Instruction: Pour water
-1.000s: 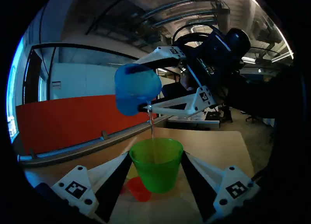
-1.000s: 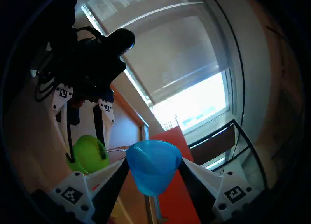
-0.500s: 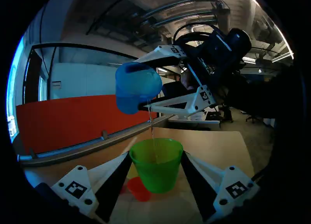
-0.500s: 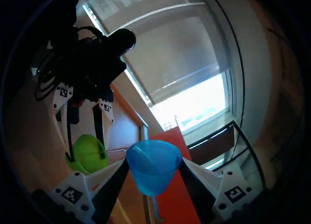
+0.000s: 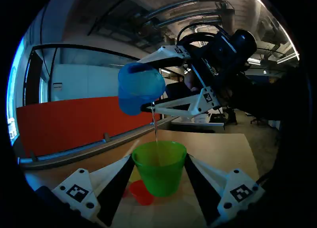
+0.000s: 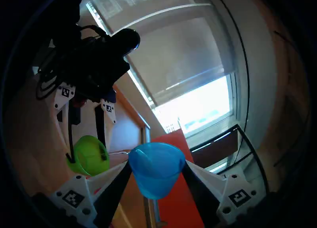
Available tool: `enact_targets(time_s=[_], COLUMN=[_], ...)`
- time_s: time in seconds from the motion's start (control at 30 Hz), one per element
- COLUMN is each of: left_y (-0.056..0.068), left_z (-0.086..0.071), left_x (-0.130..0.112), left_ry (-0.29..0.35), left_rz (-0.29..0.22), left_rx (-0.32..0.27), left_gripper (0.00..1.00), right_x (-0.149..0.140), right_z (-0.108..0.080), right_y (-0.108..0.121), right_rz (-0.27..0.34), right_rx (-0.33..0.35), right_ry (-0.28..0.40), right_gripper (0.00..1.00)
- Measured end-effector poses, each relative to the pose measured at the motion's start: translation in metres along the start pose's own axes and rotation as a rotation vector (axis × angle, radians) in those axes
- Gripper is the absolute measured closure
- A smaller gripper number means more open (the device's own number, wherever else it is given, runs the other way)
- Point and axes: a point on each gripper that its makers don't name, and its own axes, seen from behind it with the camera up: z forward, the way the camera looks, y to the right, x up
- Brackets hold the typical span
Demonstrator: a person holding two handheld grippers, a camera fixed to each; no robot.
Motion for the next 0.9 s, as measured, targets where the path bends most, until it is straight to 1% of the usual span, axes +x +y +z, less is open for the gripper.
enact_targets(time_s=[0.9], left_y=[-0.0019], left_z=[0.0004], left_x=[-0.0032], left_ry=[-0.003], left_rz=[0.0], left_rx=[0.004], left_gripper=[0.12], right_x=[-0.0007], right_z=[-0.0008], right_y=[0.0002], right_rz=[-0.049], right_rx=[0.009], right_ry=[-0.009], right_gripper=[0.1])
